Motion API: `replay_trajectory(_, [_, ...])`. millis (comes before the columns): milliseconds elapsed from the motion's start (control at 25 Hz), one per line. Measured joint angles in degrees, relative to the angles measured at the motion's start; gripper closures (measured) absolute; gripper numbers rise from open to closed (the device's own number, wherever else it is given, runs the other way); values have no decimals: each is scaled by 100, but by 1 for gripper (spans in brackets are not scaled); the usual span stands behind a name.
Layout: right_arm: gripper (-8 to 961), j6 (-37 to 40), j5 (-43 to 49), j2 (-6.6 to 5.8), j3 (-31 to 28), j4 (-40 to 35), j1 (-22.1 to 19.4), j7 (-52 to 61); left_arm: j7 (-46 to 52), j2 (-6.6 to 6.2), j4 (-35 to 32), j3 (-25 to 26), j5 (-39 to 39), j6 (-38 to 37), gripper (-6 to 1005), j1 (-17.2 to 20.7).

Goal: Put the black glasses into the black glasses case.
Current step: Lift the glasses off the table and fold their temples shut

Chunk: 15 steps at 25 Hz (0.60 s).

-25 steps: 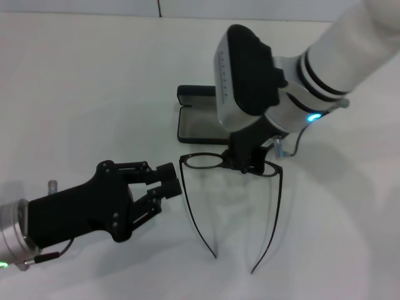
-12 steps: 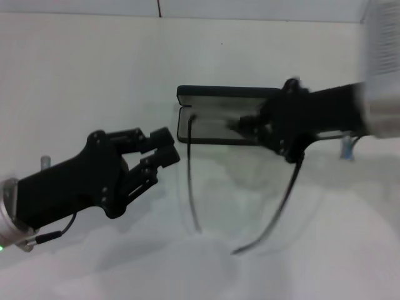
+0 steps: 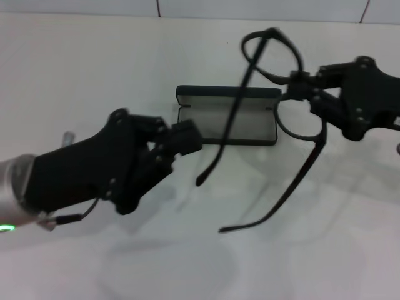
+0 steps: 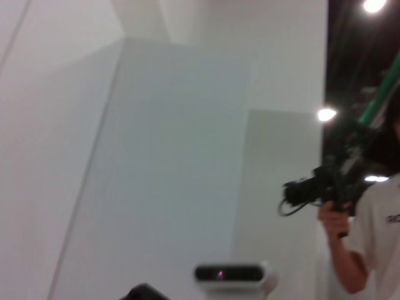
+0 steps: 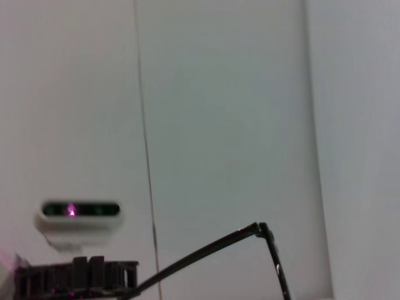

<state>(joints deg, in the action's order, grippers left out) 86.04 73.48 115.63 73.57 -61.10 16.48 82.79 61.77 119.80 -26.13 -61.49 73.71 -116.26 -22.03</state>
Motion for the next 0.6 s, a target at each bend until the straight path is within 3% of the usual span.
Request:
replay_trajectory(200, [883,629,-48,5,-332,1392,675,-327,-17,-1,27,-270,-230,-2,922,-121])
replay_trajectory(600, [884,734,-76,44,-187,1798,1009,-466,-83,-1,201,-387,-195,50,954,-252])
